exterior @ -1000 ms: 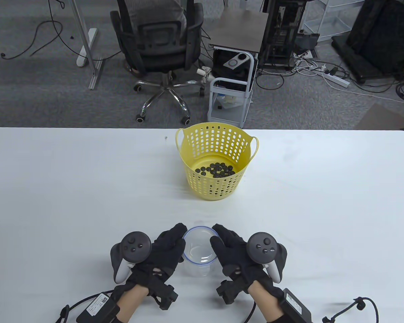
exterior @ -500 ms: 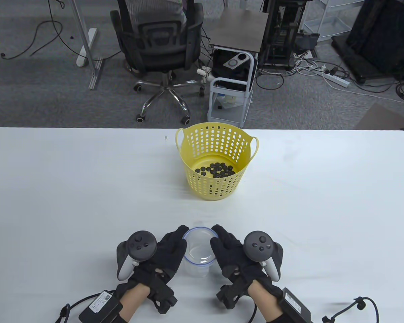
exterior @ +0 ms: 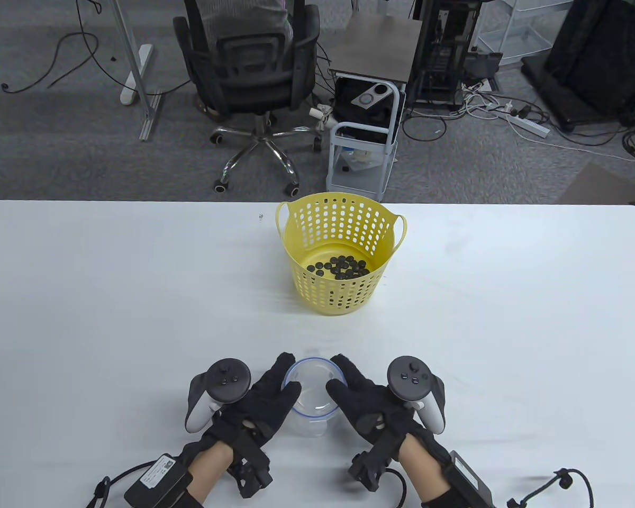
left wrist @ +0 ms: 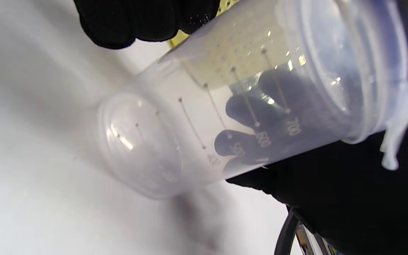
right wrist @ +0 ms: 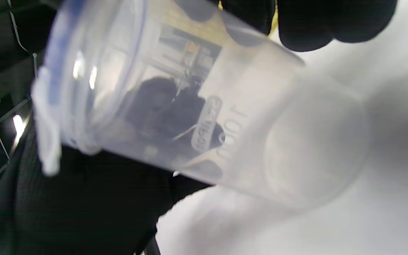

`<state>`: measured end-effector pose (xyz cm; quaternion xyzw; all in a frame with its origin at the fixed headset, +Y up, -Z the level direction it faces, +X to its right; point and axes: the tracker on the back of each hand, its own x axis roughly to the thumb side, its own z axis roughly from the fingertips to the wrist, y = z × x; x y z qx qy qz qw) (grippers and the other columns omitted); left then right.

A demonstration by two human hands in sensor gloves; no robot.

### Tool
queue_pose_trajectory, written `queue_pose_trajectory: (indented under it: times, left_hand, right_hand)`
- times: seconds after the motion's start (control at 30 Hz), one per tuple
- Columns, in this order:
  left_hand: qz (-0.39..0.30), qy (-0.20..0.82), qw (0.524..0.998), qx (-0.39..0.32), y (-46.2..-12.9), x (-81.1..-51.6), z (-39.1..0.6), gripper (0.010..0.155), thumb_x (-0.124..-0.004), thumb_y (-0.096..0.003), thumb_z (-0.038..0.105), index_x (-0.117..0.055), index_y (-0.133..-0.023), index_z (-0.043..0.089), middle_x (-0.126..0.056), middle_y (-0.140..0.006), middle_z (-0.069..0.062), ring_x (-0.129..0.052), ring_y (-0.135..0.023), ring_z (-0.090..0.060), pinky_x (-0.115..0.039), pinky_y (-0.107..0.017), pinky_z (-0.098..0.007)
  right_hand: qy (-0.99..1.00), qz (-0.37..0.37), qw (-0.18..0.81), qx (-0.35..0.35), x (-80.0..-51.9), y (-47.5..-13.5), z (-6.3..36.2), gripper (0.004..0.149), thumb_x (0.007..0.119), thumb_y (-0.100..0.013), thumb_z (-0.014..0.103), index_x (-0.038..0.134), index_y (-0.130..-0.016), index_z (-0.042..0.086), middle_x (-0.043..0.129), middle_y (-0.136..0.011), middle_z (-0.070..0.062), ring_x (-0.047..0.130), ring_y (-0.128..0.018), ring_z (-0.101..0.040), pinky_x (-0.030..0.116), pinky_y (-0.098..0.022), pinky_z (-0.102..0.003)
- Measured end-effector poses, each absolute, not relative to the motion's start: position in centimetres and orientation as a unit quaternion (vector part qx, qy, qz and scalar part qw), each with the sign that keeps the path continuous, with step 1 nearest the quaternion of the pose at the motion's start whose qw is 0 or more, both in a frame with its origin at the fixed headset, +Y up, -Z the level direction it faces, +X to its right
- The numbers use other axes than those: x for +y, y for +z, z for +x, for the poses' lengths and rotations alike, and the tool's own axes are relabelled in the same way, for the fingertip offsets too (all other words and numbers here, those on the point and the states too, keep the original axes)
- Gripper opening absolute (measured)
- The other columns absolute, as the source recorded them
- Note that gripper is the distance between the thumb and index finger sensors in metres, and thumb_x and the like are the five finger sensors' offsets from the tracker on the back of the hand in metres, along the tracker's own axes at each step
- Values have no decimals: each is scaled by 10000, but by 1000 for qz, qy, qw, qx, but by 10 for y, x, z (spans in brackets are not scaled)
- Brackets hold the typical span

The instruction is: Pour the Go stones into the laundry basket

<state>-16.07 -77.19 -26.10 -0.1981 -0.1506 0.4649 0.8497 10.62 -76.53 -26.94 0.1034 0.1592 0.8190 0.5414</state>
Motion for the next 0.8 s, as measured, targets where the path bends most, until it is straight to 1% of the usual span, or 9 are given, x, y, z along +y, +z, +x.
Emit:
queue_pose_trajectory:
  times: [0.03,0.13,0.2,0.3,0.37,0.47,0.6,0.7,0.8]
  left_hand:
    - [-182,467,853,-146,-261,-770,-163,940,-525,-449,819,-139,-1101,264,-340,-1220,-93,-531,-1079,-408,-617,-704,-562]
    - [-159,464,858,-152,-257,-761,-164,1009,-593,-426,850,-74,-1080,283,-285,-1218,-101,-479,-1092,-422,-600,-710,-573]
    - [-164,447,864,-164,-252,-759,-158,1052,-637,-420,856,-22,-1060,291,-207,-1216,-110,-438,-1098,-436,-586,-716,-579]
    - [-171,412,878,-175,-248,-759,-149,1083,-683,-420,848,22,-1036,302,-141,-1202,-118,-400,-1101,-443,-575,-720,-581]
    - [-168,395,885,-180,-248,-759,-147,1087,-691,-428,834,55,-1022,313,-137,-1198,-117,-408,-1101,-438,-579,-720,-579]
    - [-162,410,881,-170,-250,-759,-151,1042,-696,-452,796,37,-1030,332,-164,-1201,-111,-426,-1097,-433,-583,-717,-578]
    - [-150,432,878,-146,-254,-760,-159,996,-704,-463,762,-12,-1042,339,-206,-1201,-108,-456,-1089,-425,-591,-710,-579]
    - [-136,434,881,-133,-257,-760,-163,968,-702,-466,749,-48,-1055,345,-262,-1196,-104,-482,-1082,-417,-600,-704,-576]
    - [-117,436,884,-119,-258,-759,-166,944,-706,-468,736,-85,-1065,349,-289,-1196,-101,-524,-1068,-406,-610,-700,-571]
  right_hand:
    - [820,96,547,135,-763,-273,109,842,666,-491,657,457,-1068,81,554,-1081,-319,653,-851,-653,641,-566,-705]
    - [824,80,552,99,-759,-281,113,790,688,-492,627,529,-1057,98,599,-1063,-315,681,-836,-646,655,-555,-701]
    - [827,77,547,104,-760,-284,113,771,693,-496,617,542,-1055,107,603,-1064,-305,683,-837,-640,656,-559,-697]
    - [832,81,536,117,-763,-285,110,741,717,-502,588,563,-1050,113,611,-1061,-301,699,-834,-631,662,-556,-693]
    - [841,86,523,114,-763,-284,111,743,715,-500,595,563,-1050,119,621,-1061,-288,709,-833,-622,674,-554,-687]
    - [836,90,529,114,-760,-283,113,745,768,-494,562,536,-1059,134,606,-1074,-274,709,-846,-615,665,-561,-692]
    - [834,112,524,133,-758,-280,117,839,808,-482,569,401,-1083,148,492,-1118,-264,631,-894,-626,630,-583,-706]
    - [844,133,505,125,-754,-278,118,925,852,-458,576,325,-1084,144,403,-1136,-261,574,-918,-639,604,-597,-718]
    - [863,158,469,102,-747,-274,115,1006,884,-428,604,272,-1081,146,312,-1141,-265,507,-939,-653,582,-610,-725]
